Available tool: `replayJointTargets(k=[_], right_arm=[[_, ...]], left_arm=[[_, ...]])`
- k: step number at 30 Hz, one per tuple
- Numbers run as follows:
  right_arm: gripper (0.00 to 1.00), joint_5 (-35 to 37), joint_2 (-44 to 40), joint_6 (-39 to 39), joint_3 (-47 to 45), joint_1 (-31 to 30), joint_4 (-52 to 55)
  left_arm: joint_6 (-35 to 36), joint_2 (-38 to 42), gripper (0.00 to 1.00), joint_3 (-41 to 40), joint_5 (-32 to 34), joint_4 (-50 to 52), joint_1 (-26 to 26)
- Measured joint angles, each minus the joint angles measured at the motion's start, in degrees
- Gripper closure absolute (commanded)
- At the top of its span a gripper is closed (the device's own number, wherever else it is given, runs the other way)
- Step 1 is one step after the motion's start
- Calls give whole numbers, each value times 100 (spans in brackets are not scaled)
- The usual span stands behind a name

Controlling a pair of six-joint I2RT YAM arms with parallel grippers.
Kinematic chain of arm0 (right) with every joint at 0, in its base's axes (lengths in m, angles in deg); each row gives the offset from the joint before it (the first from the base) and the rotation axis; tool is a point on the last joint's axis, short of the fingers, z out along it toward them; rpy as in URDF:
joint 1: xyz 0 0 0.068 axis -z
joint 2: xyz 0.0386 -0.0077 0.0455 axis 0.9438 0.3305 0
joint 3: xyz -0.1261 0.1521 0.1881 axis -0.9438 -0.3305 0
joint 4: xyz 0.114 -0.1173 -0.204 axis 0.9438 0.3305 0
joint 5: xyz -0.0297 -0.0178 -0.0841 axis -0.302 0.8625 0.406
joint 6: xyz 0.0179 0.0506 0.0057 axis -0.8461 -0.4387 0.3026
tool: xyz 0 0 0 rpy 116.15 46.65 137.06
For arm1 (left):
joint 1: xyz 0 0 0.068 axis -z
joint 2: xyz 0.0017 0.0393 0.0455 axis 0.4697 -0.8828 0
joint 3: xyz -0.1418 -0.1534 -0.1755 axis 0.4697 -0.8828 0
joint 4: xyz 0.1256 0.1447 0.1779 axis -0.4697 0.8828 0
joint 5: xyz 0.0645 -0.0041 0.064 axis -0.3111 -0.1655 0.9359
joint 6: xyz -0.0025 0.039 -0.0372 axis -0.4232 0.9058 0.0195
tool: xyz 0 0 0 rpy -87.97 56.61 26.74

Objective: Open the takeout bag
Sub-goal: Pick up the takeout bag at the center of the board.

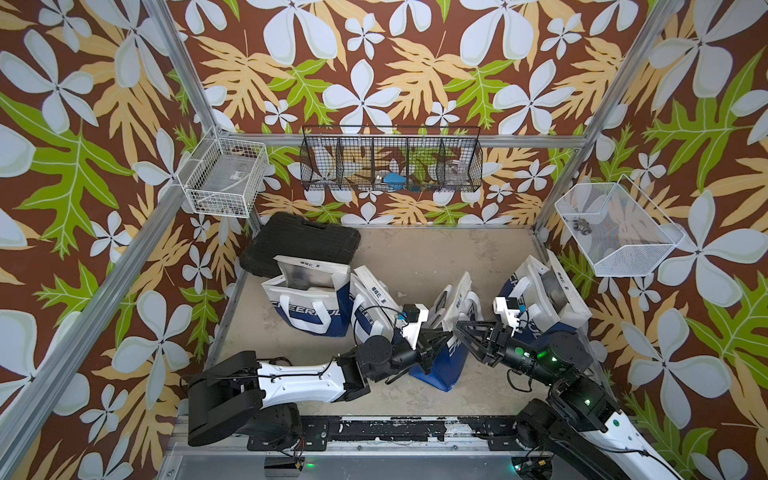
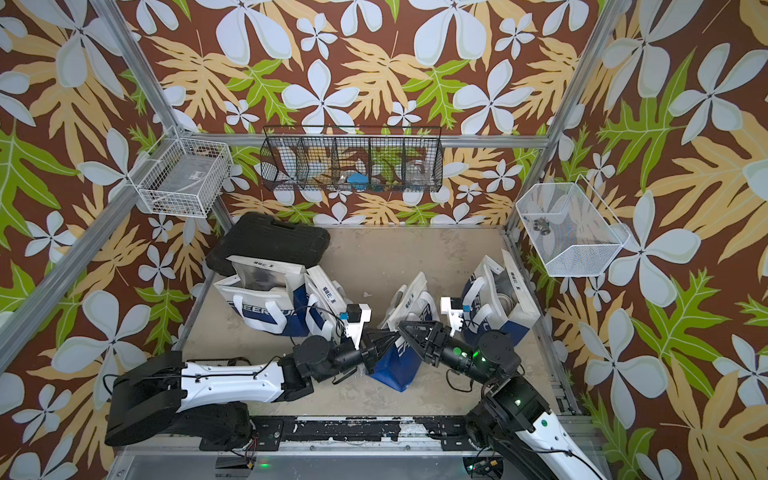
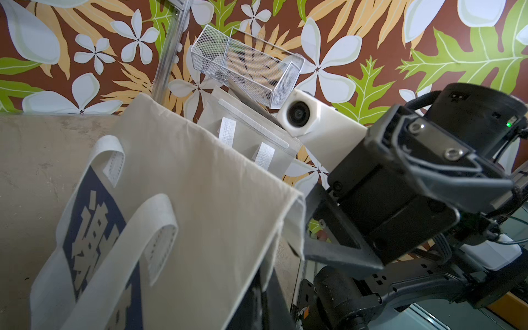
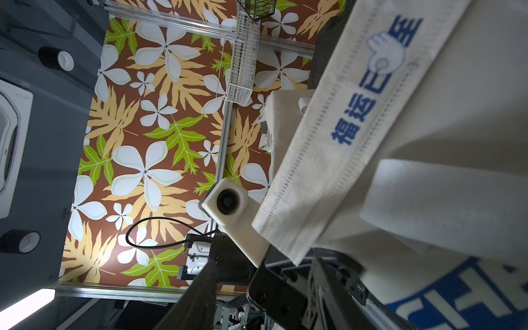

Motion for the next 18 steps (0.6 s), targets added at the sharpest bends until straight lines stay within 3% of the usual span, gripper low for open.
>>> replayJointTargets(k=[7,18], right_arm=[[53,44,251,-284,-697,2,-1003],[63,46,881,-304,-376,7,-1397]], left_arm=[[2,96,100,-22,199,151,-24],[13,111,100,-101,603,-295,-46]])
